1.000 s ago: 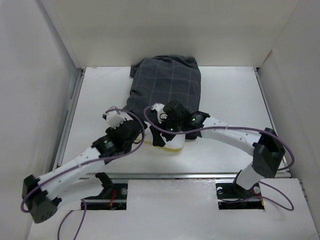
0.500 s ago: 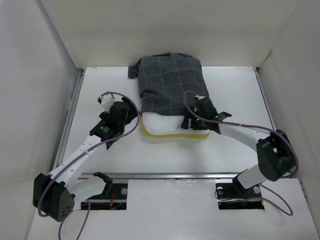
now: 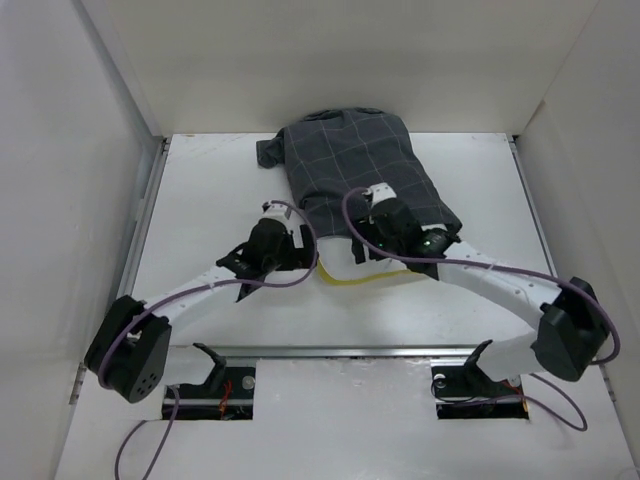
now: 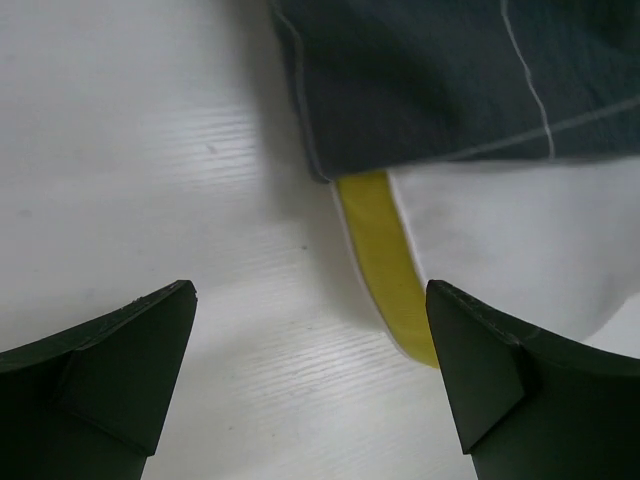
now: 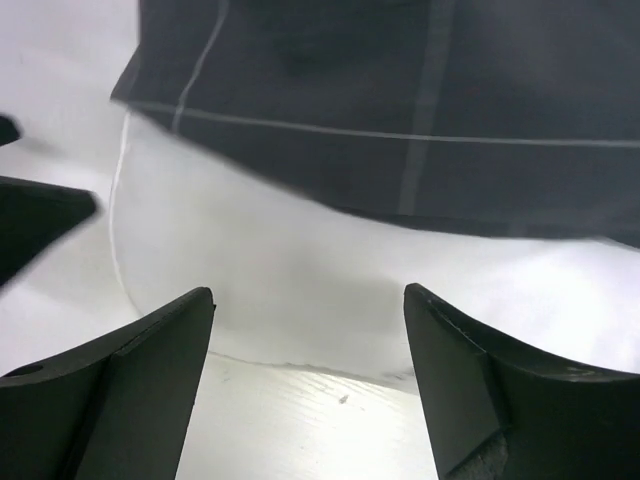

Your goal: Put the pillow into the pillowcase

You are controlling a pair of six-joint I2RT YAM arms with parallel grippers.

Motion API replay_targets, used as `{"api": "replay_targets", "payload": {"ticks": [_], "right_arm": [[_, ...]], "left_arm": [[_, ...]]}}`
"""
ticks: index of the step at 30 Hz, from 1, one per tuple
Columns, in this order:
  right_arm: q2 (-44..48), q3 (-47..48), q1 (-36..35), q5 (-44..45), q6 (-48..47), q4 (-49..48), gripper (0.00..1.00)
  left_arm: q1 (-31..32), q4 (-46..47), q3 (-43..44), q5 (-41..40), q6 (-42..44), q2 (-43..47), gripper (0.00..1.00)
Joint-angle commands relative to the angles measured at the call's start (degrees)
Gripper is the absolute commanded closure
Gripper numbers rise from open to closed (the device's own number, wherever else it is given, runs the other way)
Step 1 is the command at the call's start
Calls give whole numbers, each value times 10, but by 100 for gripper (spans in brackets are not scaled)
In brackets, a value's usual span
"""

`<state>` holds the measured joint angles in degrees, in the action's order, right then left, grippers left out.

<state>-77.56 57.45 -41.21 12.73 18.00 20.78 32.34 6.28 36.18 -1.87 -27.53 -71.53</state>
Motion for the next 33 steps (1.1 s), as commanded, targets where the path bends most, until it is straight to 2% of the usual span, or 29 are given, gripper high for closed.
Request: {"api": "replay_targets", "payload": {"ticks": [1, 7, 9, 10, 11, 12, 13, 21, 26, 29, 31, 33], "right_arm": [[-50, 29, -33, 21, -40, -15, 18], [-170, 64, -47, 16, -25, -47, 18], [-193, 70, -47, 35, -17, -36, 24], [-207, 70, -47, 44, -1, -36, 32], [-207, 65, -47, 55, 11, -36, 51], [-207, 64, -47, 75, 19, -36, 91], [-207, 57, -47, 83, 19, -24, 100], [-47, 46, -47, 98, -5, 13, 100], [-1, 51, -47, 82, -16, 32, 100], [13, 51, -47, 76, -17, 50, 100], [18, 46, -47, 69, -17, 50, 100], [18, 41, -47, 69, -17, 37, 100]], "left_arm": [[31, 69, 20, -6, 49, -28, 0], [31, 60, 67, -75, 31, -94, 3], [31, 54, 72, -75, 31, -100, 4], [31, 54, 72, -81, 31, -100, 4], [31, 54, 72, -75, 31, -100, 6], [31, 54, 72, -75, 31, -100, 6], [31, 54, 72, -75, 31, -100, 6], [31, 55, 80, -86, 56, -127, 11], [31, 55, 118, -117, 70, -156, 18], [31, 73, 125, -103, 76, -156, 18], [31, 87, 130, -71, 76, -162, 34], [36, 110, 143, -50, 76, -169, 58]]}}
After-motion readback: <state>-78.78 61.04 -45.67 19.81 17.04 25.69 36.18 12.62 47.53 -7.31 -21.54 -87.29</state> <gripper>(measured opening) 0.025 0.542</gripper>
